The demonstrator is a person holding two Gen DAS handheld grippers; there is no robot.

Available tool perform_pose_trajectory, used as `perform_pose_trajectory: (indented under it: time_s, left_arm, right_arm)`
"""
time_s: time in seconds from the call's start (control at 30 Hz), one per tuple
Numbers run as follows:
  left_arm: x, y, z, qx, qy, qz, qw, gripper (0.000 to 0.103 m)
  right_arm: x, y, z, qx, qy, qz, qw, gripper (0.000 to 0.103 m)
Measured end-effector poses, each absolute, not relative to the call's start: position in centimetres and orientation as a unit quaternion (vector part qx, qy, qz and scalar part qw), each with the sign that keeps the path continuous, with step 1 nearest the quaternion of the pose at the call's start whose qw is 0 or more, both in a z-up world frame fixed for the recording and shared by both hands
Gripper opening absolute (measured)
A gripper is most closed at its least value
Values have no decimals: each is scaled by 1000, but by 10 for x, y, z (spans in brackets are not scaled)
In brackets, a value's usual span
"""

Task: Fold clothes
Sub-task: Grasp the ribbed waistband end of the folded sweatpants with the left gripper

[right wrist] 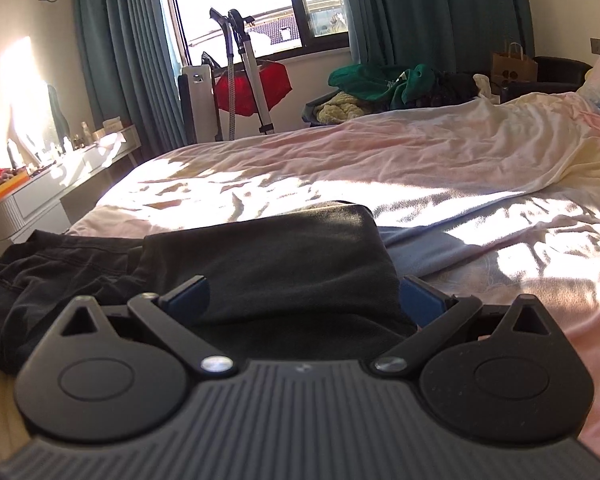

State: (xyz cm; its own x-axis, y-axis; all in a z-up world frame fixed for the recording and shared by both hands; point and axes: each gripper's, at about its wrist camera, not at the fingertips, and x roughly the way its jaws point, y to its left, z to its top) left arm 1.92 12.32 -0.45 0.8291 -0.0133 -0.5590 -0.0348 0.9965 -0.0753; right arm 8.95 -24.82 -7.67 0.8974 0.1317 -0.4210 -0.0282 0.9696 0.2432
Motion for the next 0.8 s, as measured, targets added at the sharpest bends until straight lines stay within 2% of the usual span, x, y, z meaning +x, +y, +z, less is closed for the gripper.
perform_pose_trajectory:
  time_s: [0.17, 0.33, 0.47, 0.57, 0.8]
  left_arm:
    - [21, 183, -1, -170, 302, 68, 936, 101]
    - [21, 244, -30, -368, 324, 97, 866, 102]
    - [15, 277, -62, -513, 337, 90, 784, 102]
    - [8, 287, -70, -548, 328, 102, 762, 102]
    - [9, 309, -89, -628, 288, 119, 713, 102]
  right_arm:
    - [89, -234, -73, 106, 216, 69, 968, 103]
    - [89, -214, -74, 84, 223, 95, 966, 103]
    - [105, -200, -96, 79, 304, 108, 943, 103]
    - [107, -188, -105, 37, 315, 100, 943, 103]
    - [103, -187, -103, 34, 313, 92, 945, 103]
